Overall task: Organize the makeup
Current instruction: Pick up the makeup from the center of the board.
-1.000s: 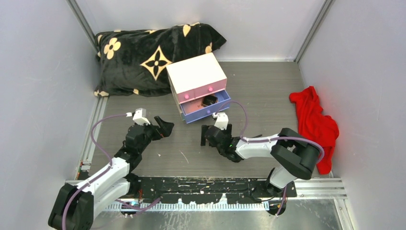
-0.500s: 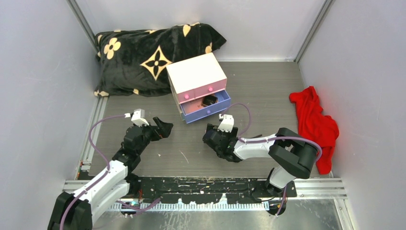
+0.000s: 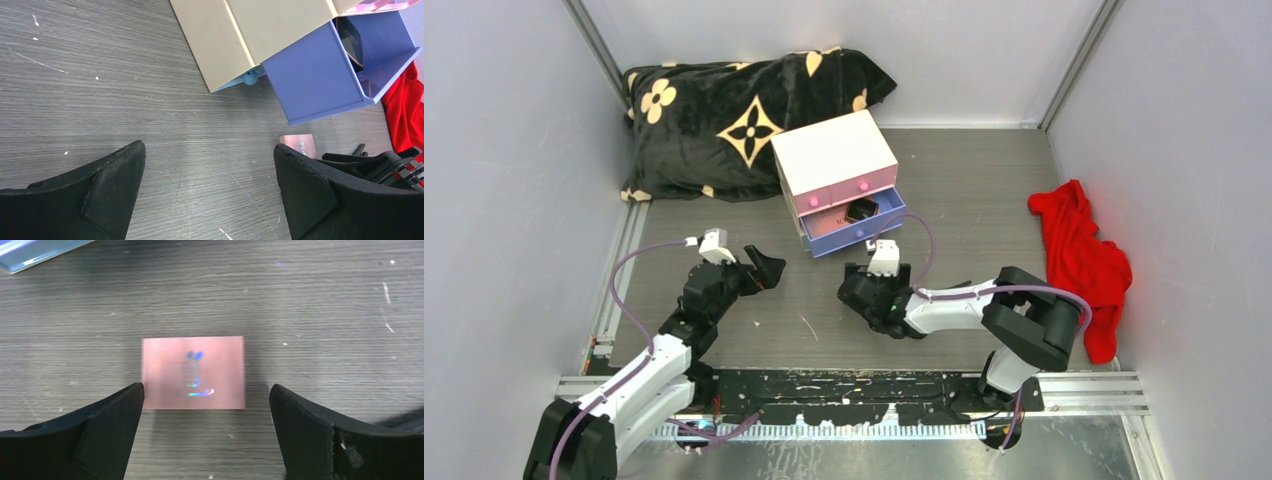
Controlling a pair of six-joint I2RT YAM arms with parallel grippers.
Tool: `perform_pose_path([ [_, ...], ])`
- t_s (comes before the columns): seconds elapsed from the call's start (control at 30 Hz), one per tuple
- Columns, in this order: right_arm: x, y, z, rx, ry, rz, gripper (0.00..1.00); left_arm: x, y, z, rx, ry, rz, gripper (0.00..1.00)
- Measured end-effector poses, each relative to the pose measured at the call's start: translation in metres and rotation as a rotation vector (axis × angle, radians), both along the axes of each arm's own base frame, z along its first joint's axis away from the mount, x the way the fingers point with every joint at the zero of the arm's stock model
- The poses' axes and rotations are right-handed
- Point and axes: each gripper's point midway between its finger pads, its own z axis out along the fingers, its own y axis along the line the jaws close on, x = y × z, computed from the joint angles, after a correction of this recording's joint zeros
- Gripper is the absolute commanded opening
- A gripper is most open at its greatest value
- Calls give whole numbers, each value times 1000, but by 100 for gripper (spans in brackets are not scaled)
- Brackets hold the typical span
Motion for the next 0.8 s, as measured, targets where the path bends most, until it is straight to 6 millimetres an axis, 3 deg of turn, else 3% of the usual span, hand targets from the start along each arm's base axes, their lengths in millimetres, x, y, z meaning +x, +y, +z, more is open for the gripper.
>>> perform_pose_path([
  [0.2,-1,25,2,-48,4,59,100,0,0,-1,1,2,0,100],
  [0.53,-4,13,-7,-117,24,45,100,-1,0,2,0,-7,-1,100],
  [0.8,1,19,-7,-123,12,32,100,-2,1,1,5,-11,-2,100],
])
